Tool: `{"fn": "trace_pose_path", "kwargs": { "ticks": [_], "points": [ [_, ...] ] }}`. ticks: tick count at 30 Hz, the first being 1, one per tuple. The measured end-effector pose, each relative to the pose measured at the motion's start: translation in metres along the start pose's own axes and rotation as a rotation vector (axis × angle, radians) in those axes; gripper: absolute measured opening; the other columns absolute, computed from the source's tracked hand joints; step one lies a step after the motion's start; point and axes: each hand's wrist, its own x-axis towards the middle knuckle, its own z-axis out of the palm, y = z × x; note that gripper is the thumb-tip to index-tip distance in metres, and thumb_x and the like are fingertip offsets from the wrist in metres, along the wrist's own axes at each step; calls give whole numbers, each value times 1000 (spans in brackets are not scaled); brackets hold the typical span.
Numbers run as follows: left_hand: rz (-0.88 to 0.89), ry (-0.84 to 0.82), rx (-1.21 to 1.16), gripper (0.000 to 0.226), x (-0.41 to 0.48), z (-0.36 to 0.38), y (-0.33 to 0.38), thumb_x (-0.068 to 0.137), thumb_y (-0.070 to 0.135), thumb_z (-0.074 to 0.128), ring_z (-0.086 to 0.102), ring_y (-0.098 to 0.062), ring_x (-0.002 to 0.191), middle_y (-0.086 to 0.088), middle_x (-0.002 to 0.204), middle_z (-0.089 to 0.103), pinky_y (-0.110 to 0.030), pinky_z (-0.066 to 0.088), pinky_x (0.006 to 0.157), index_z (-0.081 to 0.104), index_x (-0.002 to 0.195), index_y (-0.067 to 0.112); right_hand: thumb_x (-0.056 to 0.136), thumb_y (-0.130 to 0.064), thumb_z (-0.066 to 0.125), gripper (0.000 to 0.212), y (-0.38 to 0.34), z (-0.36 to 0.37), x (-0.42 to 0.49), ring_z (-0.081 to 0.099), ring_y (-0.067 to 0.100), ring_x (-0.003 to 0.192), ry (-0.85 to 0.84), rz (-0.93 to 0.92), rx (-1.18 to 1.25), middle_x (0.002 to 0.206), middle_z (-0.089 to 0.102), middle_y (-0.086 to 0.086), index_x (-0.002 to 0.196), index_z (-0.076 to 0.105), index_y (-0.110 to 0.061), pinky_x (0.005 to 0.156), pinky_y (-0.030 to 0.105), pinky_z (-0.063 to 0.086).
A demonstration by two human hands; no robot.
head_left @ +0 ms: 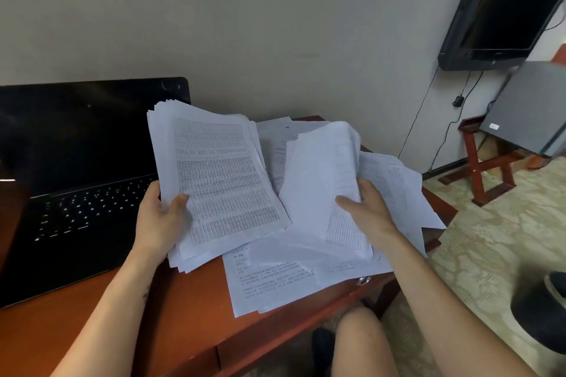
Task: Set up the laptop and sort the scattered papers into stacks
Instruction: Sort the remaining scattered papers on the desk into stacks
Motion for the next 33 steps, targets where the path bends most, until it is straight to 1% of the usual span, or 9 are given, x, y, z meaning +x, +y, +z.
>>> {"fn": "trace_pose_path", "kwargs": {
  "ticks": [5,10,14,17,19,24,28,30,33],
  "points": [
    [-14,38,-19,28,-3,5,5,105,8,59,68,-4,103,13,115,70,-32,56,85,56,127,25,96,-11,67,42,-10,-22,-5,68,8,101,111,-53,218,116,70,-11,133,58,-27,72,23,53],
    [-47,0,-12,26,-8,12,7,104,9,60,72,-3,95,10,112,71,-19,57,69,56,126,22,93,-7,69,43,-18,-26,-4,71,12,98,128,-55,354,115,73,-5,132,60,-24,73,25,55],
    [-78,-89,-26,26,-11,17,5,105,10,60,74,-8,102,8,118,73,-26,60,77,57,123,27,93,-11,71,42,-18,-7,-4,70,12,104,-3,-40,284,116,73,-8,131,62,-26,79,25,54],
    [-77,-119,12,26,-12,20,3,105,10,59,73,-6,105,8,120,73,-30,59,86,58,127,24,93,-15,71,40,-26,0,-2,70,11,103,49,-57,359,116,73,-8,130,62,-25,80,24,53],
    [-83,-129,22,26,-12,19,3,105,11,59,73,-8,107,6,122,73,-37,60,92,58,129,21,94,-16,71,39,-32,1,1,70,12,105,40,-56,389,117,73,-7,130,62,-25,87,29,54],
    [-78,-168,23,21,-17,25,9,105,11,58,74,-10,105,5,118,75,-37,61,88,60,121,25,91,-17,74,41,-21,22,0,69,16,108,-116,-20,189,119,72,-4,130,60,-24,88,31,56],
    [-118,-252,44,20,-22,33,8,104,13,60,76,-19,103,1,117,76,-47,61,90,60,122,22,92,-15,72,58,-11,48,-3,61,-3,100,-199,-49,-28,123,61,-12,143,45,-23,67,8,50],
    [-119,-293,65,22,-23,35,5,104,15,62,75,-19,106,1,119,75,-49,61,93,59,126,20,92,-21,73,74,-8,58,0,52,-3,109,-190,-84,-129,133,49,-13,152,31,-26,83,9,46],
    [-103,-312,87,22,-25,36,3,104,18,62,74,-18,109,3,121,74,-46,60,95,58,125,21,87,-39,72,87,-4,65,6,37,10,130,-44,-71,-265,141,34,-7,157,22,-27,109,34,39]
  ]
}}
